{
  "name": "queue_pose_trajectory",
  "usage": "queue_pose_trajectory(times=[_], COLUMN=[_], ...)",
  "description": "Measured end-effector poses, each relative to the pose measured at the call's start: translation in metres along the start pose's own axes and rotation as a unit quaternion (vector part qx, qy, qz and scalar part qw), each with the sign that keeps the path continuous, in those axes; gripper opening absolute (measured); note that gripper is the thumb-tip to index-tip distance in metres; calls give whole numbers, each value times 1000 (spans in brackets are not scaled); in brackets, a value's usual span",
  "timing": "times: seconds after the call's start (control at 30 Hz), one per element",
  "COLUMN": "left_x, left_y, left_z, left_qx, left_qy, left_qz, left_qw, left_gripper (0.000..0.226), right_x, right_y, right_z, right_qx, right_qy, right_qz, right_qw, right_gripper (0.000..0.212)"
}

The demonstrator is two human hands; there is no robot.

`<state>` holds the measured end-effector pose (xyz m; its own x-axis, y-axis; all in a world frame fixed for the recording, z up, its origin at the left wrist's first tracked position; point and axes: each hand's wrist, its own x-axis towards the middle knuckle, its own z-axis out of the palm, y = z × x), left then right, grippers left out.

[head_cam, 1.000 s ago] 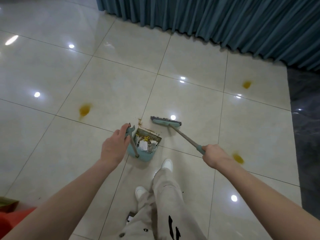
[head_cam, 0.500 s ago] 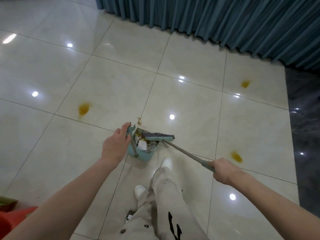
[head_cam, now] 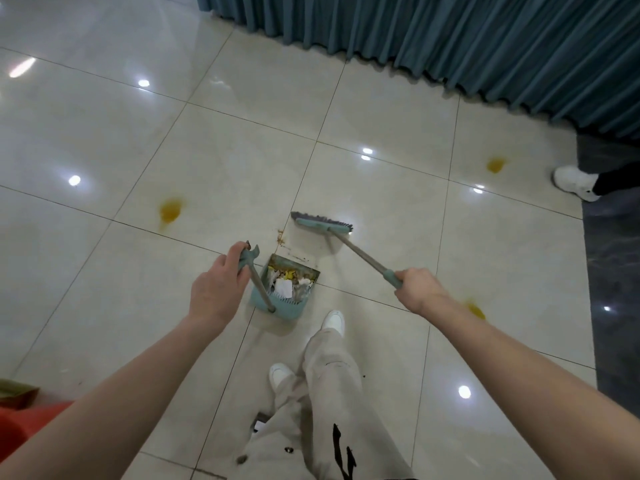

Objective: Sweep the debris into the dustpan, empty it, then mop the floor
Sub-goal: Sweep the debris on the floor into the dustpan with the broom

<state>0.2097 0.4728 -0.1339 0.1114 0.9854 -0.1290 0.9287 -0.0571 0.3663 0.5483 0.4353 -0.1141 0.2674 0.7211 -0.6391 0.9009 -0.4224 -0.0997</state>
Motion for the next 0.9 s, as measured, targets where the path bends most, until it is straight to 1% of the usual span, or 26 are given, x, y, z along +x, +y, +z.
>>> queue_pose_trajectory(times=[0.07,0.17,0.27,0.37,0.47,0.57,0.7,0.77,0.83,0.9], left_x=[-1,-3,-6,-10,-10,-7,-5,-4,-3,-1], left_y=[-5,-14,-17,-15,-16,-16,-8,-6,-6,-6], left_z=[-3,-7,-6,-2,-2,-3,-1,-1,0,0], left_qx=[0,0,9,29,33,19,20,20,20,24], left_qy=[9,20,17,6,7,14,11,11,13,14], left_qz=[-16,-38,-24,-2,-2,-20,-24,-24,-21,-22], left_qw=[1000,999,1000,1000,999,1000,999,999,1000,999], left_gripper=[30,31,34,36,38,37,37,38,39,40], right_x=[13,29,38,37,27,15,-5,-17,-22,-23], right_y=[-15,-35,-50,-53,-38,-14,14,25,35,43], right_z=[0,3,9,18,23,21,12,6,1,-8], right_qx=[2,-7,-35,-64,-122,-161,-215,-225,-231,-237], right_qy=[3,4,-6,-29,-40,-65,-95,-113,-115,-104], right_qz=[-1,1,-7,-19,-55,-82,-90,-93,-86,-79], right_qw=[1000,1000,999,997,990,981,968,963,962,963], right_gripper=[39,33,30,31,43,54,56,60,63,59])
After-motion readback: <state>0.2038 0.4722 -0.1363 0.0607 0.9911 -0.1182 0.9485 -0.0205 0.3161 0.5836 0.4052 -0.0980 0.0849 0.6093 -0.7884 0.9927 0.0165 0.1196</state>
